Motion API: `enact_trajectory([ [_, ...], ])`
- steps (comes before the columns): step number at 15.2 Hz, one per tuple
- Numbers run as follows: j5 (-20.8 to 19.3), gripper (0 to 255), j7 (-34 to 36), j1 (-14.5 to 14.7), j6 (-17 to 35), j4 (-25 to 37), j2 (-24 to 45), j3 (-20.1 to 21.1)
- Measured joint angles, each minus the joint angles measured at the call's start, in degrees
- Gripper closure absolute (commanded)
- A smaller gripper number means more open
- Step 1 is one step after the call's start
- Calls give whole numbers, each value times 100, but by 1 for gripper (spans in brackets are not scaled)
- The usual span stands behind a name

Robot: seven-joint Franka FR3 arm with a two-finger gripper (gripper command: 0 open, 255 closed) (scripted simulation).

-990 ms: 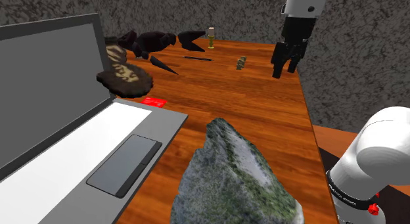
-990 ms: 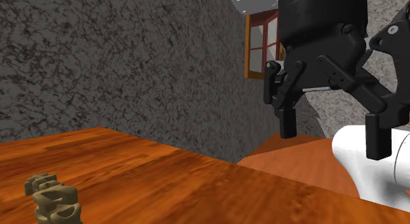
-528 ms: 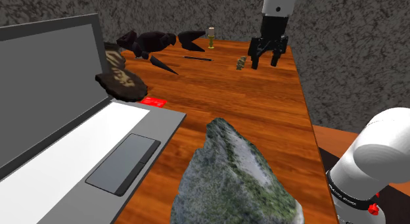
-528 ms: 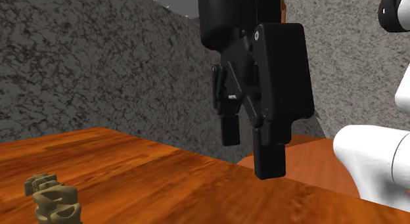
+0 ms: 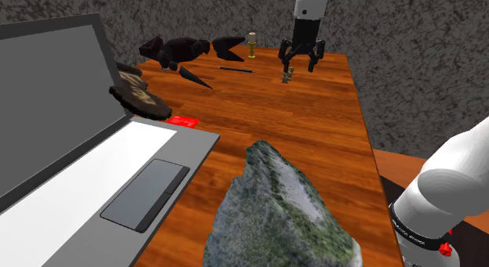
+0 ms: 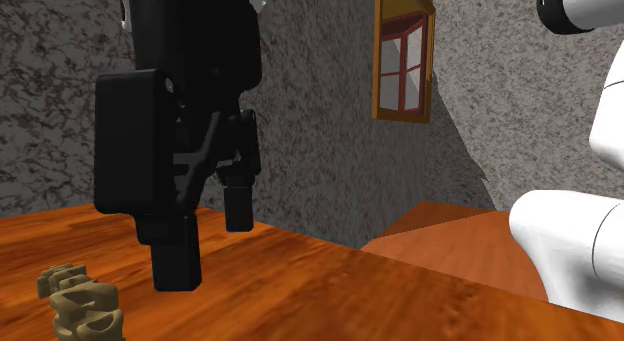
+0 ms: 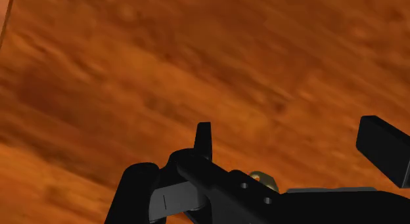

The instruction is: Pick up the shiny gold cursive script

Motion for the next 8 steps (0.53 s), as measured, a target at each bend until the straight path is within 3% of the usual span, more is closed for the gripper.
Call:
enact_trajectory([
  [8,-67,0,887,-311,37,1593,1593,-235],
])
